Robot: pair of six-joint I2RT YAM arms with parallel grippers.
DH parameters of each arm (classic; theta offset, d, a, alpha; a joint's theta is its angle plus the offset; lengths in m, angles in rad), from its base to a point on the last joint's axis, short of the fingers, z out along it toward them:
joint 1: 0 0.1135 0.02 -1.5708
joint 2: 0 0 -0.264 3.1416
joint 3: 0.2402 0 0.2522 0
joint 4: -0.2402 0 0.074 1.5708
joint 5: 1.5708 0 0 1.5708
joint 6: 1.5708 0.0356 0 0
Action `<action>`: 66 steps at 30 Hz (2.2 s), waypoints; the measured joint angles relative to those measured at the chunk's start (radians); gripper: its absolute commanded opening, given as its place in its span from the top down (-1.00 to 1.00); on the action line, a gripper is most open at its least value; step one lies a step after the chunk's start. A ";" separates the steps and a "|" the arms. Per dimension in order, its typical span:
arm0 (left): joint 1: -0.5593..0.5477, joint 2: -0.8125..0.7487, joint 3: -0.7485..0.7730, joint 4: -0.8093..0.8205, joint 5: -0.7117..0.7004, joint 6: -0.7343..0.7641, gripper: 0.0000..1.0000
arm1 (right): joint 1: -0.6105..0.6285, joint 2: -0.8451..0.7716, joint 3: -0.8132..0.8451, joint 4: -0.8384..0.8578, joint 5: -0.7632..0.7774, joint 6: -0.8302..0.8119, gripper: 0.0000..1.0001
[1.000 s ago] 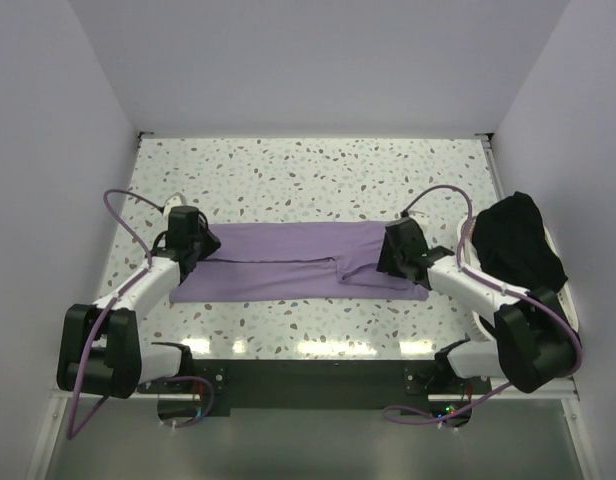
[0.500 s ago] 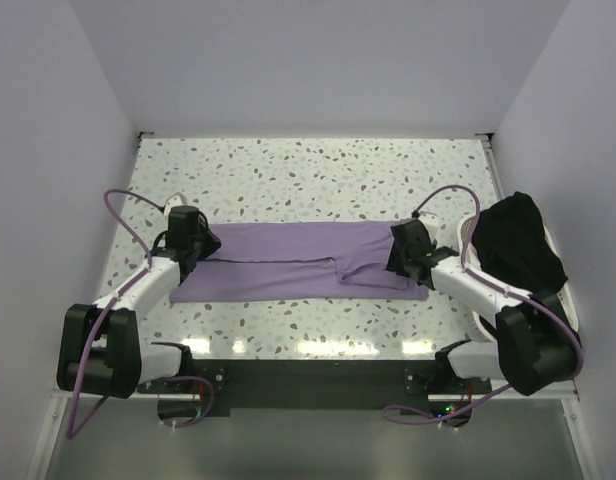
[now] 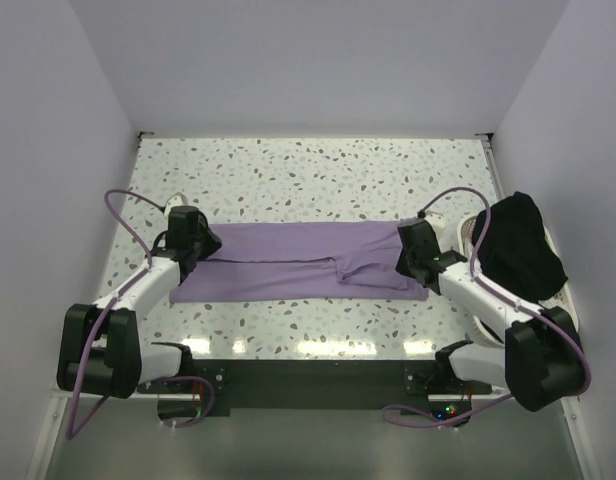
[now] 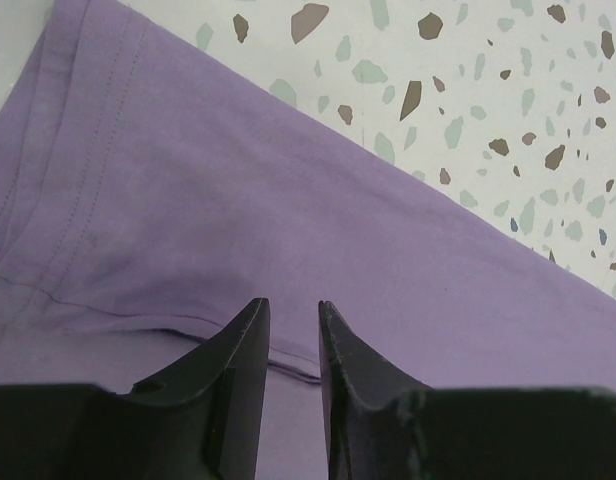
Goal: Fold and stack the t-shirts
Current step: Fold the tshirt
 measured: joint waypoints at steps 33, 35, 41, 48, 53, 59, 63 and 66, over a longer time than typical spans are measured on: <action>-0.005 0.000 -0.001 0.014 0.008 0.000 0.39 | -0.039 -0.026 -0.037 0.029 -0.091 0.021 1.00; -0.005 0.000 -0.001 0.014 0.008 0.000 0.39 | -0.039 -0.066 -0.051 0.020 -0.100 0.023 1.00; -0.006 0.000 -0.002 0.015 0.010 -0.001 0.40 | -0.039 -0.165 -0.084 -0.026 -0.109 0.023 1.00; -0.006 0.000 -0.007 0.019 0.016 -0.004 0.39 | -0.038 -0.279 -0.161 -0.061 -0.143 0.044 1.00; -0.006 0.000 -0.018 0.018 0.026 -0.010 0.39 | -0.038 -0.338 -0.202 -0.079 -0.194 0.068 0.67; -0.006 0.000 -0.019 0.022 0.031 -0.019 0.39 | -0.038 -0.395 -0.206 -0.117 -0.238 0.090 0.41; -0.006 0.000 -0.024 0.025 0.034 -0.027 0.39 | -0.038 -0.439 -0.205 -0.143 -0.246 0.095 0.26; -0.006 0.000 -0.035 0.023 0.040 -0.028 0.39 | -0.038 -0.474 -0.197 -0.166 -0.248 0.098 0.03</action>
